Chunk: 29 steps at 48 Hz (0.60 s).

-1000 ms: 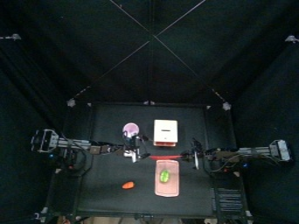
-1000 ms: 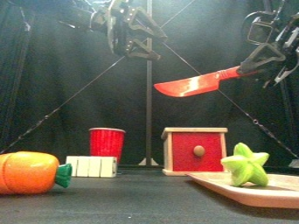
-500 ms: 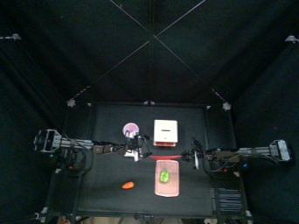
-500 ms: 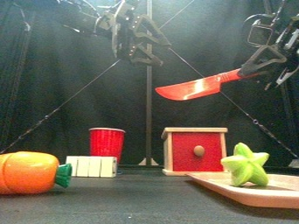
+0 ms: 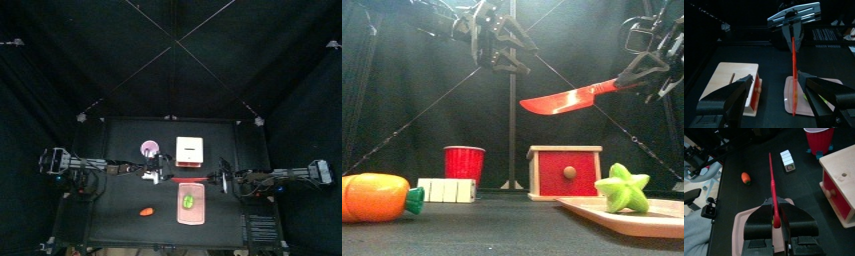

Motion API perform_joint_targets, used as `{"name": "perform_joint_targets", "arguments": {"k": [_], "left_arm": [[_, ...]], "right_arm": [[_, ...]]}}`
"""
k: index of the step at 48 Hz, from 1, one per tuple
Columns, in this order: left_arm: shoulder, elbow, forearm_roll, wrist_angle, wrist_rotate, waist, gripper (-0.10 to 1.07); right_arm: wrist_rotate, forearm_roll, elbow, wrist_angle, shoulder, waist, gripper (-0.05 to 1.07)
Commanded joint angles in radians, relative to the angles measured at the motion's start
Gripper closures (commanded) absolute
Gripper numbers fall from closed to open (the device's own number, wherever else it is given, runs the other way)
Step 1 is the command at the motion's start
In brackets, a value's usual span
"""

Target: Grab knife with other hand

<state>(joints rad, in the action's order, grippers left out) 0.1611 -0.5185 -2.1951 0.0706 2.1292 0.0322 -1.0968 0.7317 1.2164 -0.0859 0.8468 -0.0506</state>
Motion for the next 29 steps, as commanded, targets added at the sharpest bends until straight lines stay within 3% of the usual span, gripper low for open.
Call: {"name": "perform_joint_targets", "arguments": {"k": [1,10,23,25,29], "left_arm": [[-0.011,0.037,-0.032,-0.012,0.000,-0.006,-0.05],[-0.014,0.074,-0.038,-0.014,-0.002,-0.011,-0.05],[-0.017,0.037,0.032,-0.018,-0.002,-0.015,-0.05],[-0.009,0.032,0.000,-0.009,-0.021,-0.044,-0.05],[-0.014,0.023,-0.155,0.063,-0.097,-0.114,-0.05]], "right_arm": [[0.000,-0.002,-0.009,-0.003,-0.003,-0.002,0.71],[-0.002,-0.003,-0.009,-0.005,-0.003,-0.002,0.71],[-0.002,-0.012,-0.009,-0.005,-0.002,-0.002,0.71],[-0.002,-0.012,-0.009,-0.005,-0.002,-0.002,0.71],[0.008,-0.009,-0.012,-0.005,-0.002,-0.002,0.71]]}}
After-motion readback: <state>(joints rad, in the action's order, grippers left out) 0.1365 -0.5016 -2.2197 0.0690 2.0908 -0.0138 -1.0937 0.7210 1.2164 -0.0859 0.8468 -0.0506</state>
